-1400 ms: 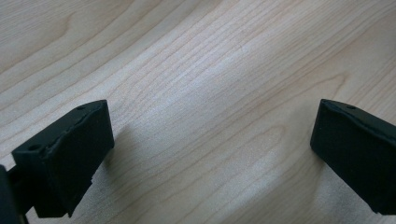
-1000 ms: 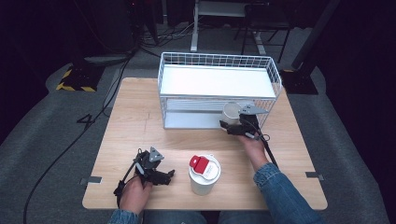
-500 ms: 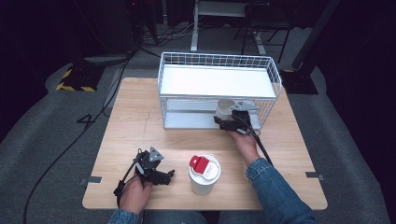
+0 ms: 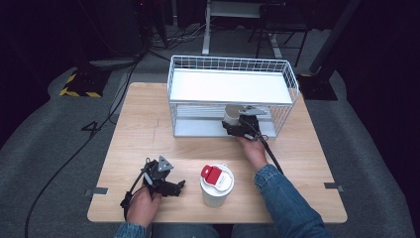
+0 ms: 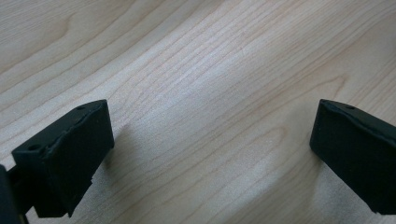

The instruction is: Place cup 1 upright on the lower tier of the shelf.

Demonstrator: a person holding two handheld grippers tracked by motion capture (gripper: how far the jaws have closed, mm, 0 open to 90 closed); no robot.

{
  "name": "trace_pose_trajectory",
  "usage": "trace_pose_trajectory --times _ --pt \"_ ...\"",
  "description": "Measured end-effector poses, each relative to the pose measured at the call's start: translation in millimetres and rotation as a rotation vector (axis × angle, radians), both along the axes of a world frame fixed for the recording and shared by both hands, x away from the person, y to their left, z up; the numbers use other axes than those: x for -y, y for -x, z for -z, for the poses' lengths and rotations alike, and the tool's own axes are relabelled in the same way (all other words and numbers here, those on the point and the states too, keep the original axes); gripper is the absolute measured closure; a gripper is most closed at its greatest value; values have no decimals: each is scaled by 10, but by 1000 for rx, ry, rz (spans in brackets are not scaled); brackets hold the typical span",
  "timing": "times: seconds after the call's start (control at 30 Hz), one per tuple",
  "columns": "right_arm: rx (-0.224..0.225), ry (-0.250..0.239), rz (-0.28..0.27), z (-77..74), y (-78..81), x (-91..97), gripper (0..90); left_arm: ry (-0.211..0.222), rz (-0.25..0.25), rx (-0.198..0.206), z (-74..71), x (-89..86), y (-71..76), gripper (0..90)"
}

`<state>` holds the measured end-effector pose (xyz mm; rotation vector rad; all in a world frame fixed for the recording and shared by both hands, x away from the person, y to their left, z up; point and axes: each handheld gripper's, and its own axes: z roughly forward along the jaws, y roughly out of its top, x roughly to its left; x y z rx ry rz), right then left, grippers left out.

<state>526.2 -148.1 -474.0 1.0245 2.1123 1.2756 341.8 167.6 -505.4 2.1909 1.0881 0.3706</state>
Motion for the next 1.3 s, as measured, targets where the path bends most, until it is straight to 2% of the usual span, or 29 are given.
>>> trace_pose_trajectory --times 0.37,0.5,0.63,0.67,0.83,1.0,1.07,1.2,1.23,1.3 --pt "-63 18 1 48 -64 -57 228 -2 0 0 0 1 0 2" --pt "-67 1 -3 55 -72 -54 214 -4 1 -2 -2 2 0 2" --pt "-79 -25 -3 66 -81 -49 152 -7 1 -2 -3 3 1 1" --pt "-66 -19 -8 72 -91 -43 152 -6 0 -2 -3 3 1 2" --pt "-80 -25 6 68 -70 -45 103 -2 1 -1 -1 1 -1 2" --pt "-50 -11 9 26 -17 -48 50 -11 -3 0 -3 6 3 2" --pt "-33 -3 10 9 6 -9 29 -13 -3 -2 -5 8 5 2" --pt "-48 -26 26 -13 59 47 12 -15 -9 -4 -7 12 7 4" --pt "-34 -36 29 -21 134 125 12 -16 -14 -8 -8 22 8 3" --pt "-40 -37 30 -26 192 176 12 -22 -18 -15 -16 33 8 4"
